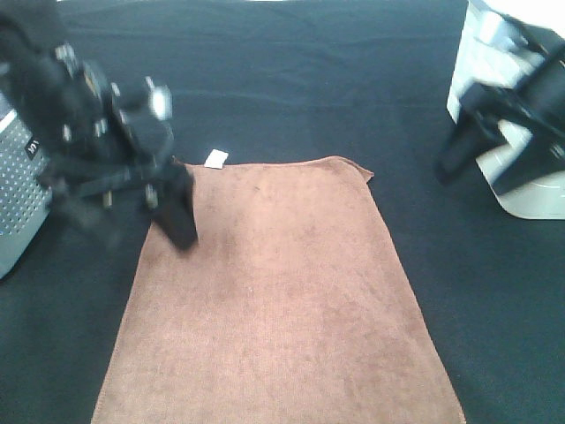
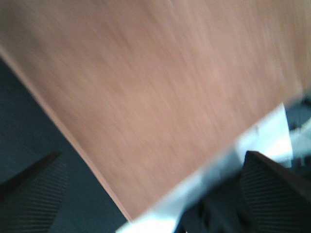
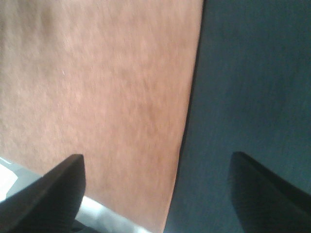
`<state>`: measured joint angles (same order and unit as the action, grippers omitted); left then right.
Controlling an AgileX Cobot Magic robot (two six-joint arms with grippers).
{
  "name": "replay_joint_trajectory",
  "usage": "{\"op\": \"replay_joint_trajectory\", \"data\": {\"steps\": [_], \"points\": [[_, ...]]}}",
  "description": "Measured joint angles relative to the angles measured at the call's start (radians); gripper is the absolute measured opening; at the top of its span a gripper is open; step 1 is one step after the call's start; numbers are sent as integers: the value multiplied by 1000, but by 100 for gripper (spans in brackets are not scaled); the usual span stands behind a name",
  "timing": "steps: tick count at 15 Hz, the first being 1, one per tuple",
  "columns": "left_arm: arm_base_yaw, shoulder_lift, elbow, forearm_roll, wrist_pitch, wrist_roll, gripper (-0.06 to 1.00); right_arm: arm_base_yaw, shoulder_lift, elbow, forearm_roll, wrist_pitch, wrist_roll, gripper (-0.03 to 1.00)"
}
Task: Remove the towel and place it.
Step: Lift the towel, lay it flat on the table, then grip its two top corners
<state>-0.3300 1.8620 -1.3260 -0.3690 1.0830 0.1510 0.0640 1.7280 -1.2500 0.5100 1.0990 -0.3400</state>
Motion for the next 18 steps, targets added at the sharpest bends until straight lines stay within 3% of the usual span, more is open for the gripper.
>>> {"op": "replay_joint_trajectory", "data": {"steps": [4,9,12,18], "points": [[132,179,-268,17,-8,6,89,0,241,-327,-28,15,37,88],[183,377,-461,25,-52,7,89,0,533,-681,-32,21,66,89],[183,479,-521,24,-99,7,89,0,649,-770,-37,23,66,89],[183,613,-672,10,-125,56,89,0,762,-778,-36,21,62,89]]}}
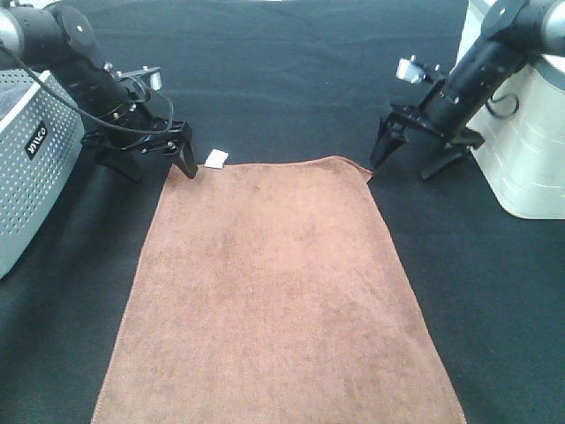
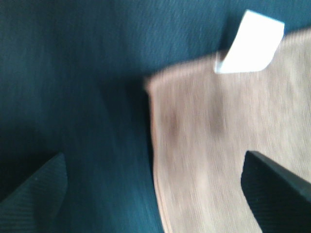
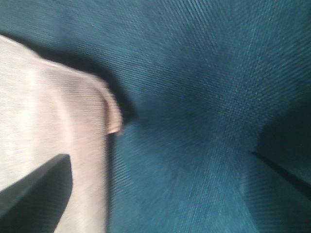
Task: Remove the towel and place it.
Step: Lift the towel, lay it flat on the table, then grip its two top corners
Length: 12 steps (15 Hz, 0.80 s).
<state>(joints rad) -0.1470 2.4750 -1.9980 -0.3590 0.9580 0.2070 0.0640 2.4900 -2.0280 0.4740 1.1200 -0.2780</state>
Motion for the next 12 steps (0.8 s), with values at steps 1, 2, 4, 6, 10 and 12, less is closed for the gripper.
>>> {"op": "replay_joint_trajectory", "data": {"steps": [1,2,4,6,10,12], "points": [[0,4,-9,-6,-2,3,89,1,8,-1,3,0,-1,89],[1,5,-9,-11,-3,5,89,1,13,-7,5,2,-1,89],[3,7,-9,-14,-4,7,89,1,21,-12,8,2,7,89],[3,7,-9,-16,-4,7,89,1,21,-12,10,-3,20,89],[3,9,-9,-46,-5,7,89,13,23,-12,36,-49,21,89],[-9,10,-9,-75,-8,7,89,41,24,-12,36,-103,21,89]]}}
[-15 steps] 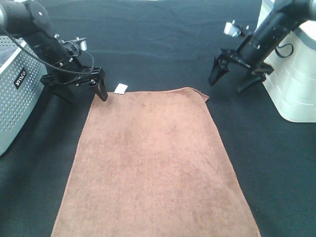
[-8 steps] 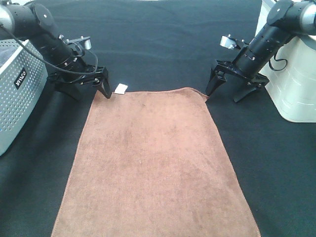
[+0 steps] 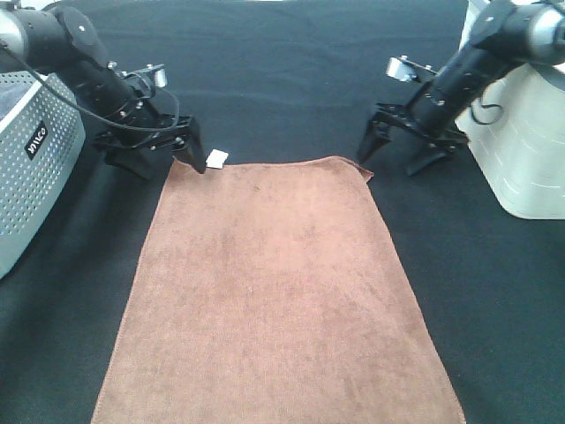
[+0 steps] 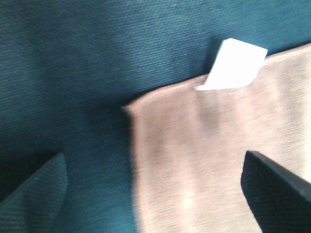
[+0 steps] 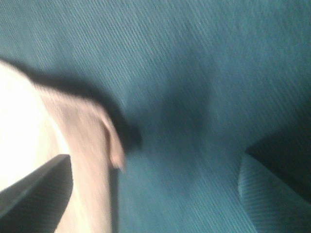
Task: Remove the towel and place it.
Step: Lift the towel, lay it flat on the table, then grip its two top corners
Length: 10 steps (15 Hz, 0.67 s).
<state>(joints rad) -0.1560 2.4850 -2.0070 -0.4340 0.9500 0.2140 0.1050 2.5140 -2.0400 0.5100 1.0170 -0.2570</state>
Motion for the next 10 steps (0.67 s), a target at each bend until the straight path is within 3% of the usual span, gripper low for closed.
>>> {"op": "replay_joint_trajectory", "data": {"steps": [4,10], "points": [[-64,2,0,-45,-15,0,83,91,5,0,-23,-92,-1,84],[-78,2,0,-30,-10,0,76,91,5,-3,-124,-62,-2,70]]}}
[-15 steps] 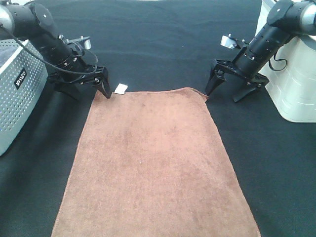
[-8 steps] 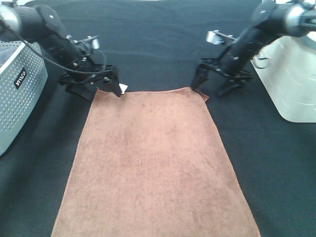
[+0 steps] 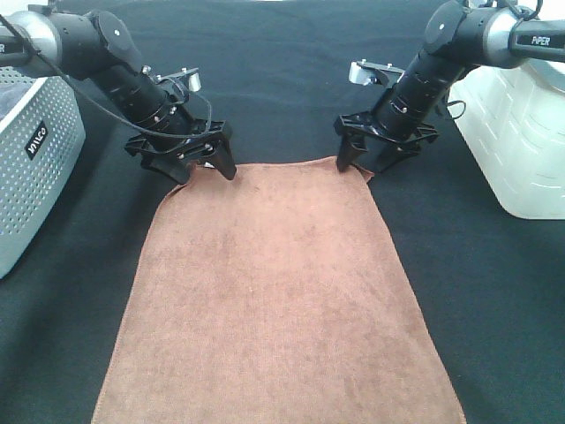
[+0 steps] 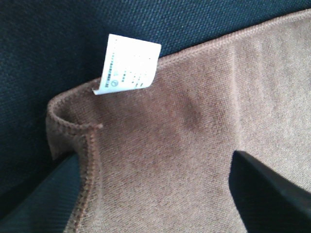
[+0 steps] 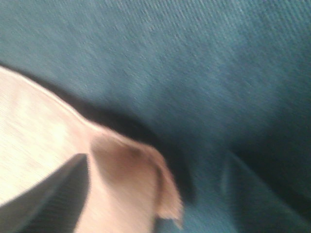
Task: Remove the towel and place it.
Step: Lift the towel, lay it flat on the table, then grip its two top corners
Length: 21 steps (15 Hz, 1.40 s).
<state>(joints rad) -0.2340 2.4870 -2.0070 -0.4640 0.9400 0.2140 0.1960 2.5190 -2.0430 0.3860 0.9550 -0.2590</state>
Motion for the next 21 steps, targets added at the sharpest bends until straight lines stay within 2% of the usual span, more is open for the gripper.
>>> {"op": "replay_joint_trajectory", "data": {"steps": [2,7,11,13,16,21], "points": [[0,0,0,8,3,0,72,0,0,-2,-26,4,0,62],[0,0,0,12,5,0,55,0,0,-2,-54,19,0,36],[0,0,0,26,6,0,30,0,3,-2,-62,28,-25,16],[0,0,0,31,6,0,16,0,4,-2,-60,33,-25,2],[0,0,0,34,5,21,0,0,5,-2,-60,33,-38,1],[0,0,-9,68,-11,31,0,0,0,-51,-113,46,-49,1]]}}
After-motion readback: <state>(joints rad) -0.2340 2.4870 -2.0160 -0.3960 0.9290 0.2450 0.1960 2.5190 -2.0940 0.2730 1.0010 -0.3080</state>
